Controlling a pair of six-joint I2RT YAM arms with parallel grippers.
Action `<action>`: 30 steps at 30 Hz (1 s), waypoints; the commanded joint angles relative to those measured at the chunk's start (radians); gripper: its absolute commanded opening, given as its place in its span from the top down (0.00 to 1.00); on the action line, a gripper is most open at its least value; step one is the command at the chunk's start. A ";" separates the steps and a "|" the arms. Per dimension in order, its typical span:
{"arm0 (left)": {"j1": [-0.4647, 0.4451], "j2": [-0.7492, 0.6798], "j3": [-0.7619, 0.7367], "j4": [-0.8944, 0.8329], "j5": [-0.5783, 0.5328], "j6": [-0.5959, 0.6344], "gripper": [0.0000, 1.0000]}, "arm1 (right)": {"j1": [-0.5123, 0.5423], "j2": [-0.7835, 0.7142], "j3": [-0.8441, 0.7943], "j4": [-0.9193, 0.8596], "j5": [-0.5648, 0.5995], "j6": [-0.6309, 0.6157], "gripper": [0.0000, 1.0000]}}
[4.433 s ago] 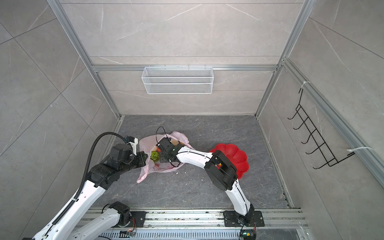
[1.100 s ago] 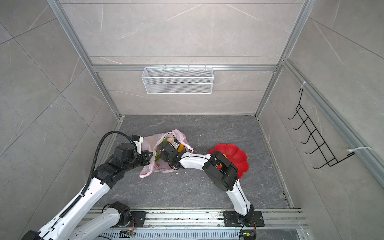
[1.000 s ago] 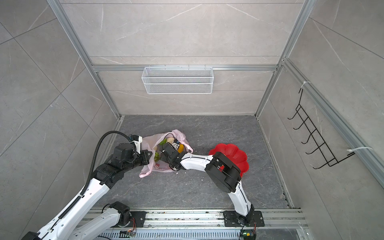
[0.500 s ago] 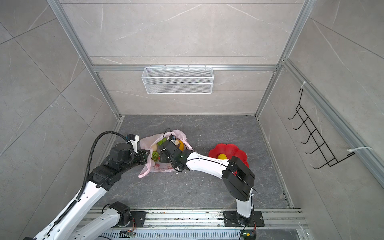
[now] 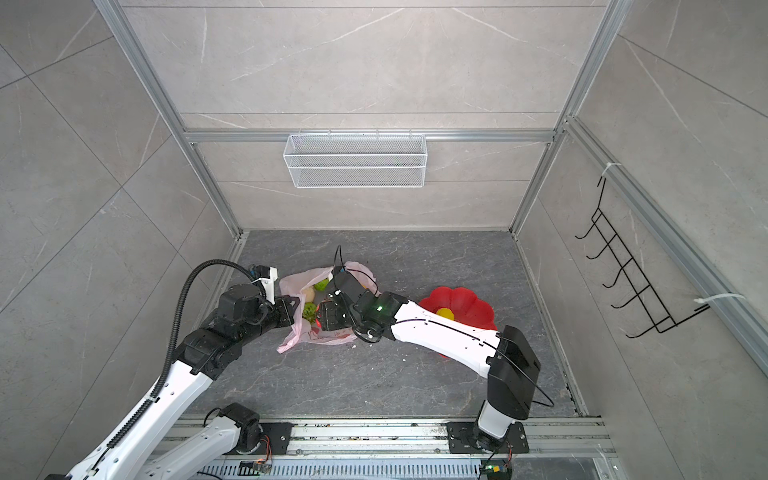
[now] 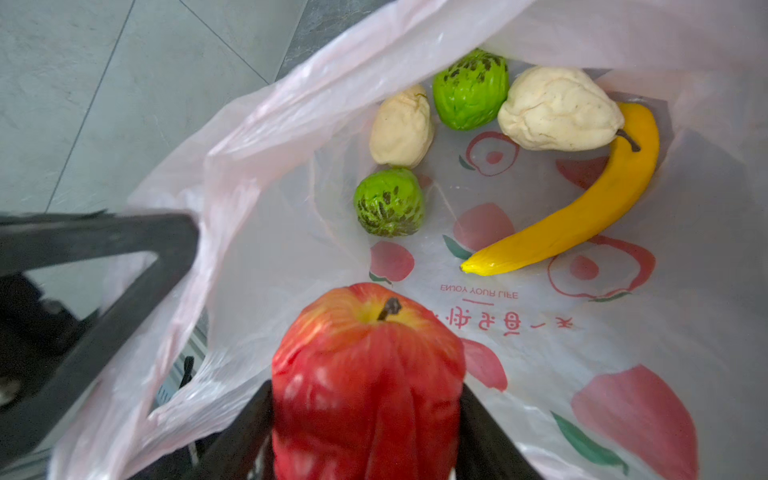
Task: Take the fake fruits out of the plastic bag
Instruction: 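Lift the red apple out of the bag with the right gripper toward the bowl, then lower the red apple into the red bowl beside the pear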
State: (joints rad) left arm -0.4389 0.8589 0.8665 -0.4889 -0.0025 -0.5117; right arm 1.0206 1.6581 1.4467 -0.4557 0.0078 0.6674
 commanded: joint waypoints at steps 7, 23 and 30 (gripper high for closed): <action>-0.004 0.027 0.039 0.063 0.001 0.028 1.00 | 0.012 -0.162 0.081 -0.116 -0.010 -0.078 0.48; -0.004 0.061 0.043 0.091 0.022 0.030 1.00 | -0.218 -0.366 0.128 -0.257 0.073 -0.168 0.49; -0.004 0.084 0.058 0.099 0.036 0.039 1.00 | -0.481 -0.415 0.005 -0.294 0.045 -0.198 0.50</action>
State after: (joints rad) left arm -0.4389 0.9390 0.8795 -0.4381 0.0116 -0.5003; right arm 0.5903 1.2579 1.5002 -0.7029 0.0628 0.4995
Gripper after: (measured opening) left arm 0.048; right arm 0.593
